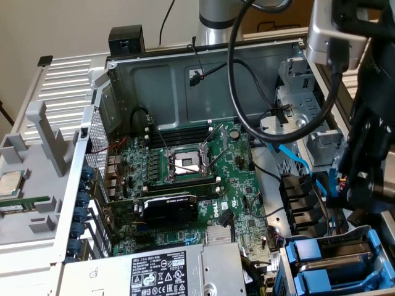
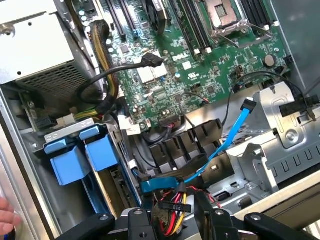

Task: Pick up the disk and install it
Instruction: 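Insert the first disk wire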

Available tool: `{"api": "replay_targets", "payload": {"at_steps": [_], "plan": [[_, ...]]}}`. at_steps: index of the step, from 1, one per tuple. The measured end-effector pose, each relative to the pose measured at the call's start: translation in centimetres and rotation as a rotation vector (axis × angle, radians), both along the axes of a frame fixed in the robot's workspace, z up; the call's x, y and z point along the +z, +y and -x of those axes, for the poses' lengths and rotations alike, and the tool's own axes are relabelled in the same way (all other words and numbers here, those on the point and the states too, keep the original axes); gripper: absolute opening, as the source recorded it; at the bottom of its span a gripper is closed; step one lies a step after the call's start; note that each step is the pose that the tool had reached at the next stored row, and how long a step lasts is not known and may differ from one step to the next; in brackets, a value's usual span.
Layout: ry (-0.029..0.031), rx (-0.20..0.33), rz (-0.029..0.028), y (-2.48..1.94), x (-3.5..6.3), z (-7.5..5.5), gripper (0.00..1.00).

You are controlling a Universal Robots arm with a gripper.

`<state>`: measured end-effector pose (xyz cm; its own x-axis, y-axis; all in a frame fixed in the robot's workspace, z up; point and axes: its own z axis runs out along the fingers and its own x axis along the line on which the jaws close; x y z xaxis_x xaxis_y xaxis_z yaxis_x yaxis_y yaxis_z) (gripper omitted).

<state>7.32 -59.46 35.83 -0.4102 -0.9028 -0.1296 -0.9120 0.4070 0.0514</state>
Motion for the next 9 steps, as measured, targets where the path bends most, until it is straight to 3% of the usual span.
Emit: {"api": "replay_targets", "payload": {"at_steps": [3,5,9], "plan": [[0.0014,-0.039,-0.0001,0.0,-0.01,0.0,0.45],[0.0054,-0.062,0.0001,0.0,-0.02,0.01,0.45],[0.0245,-0.091,0.0009,0.0,-0.05,0.02,0.45]]}}
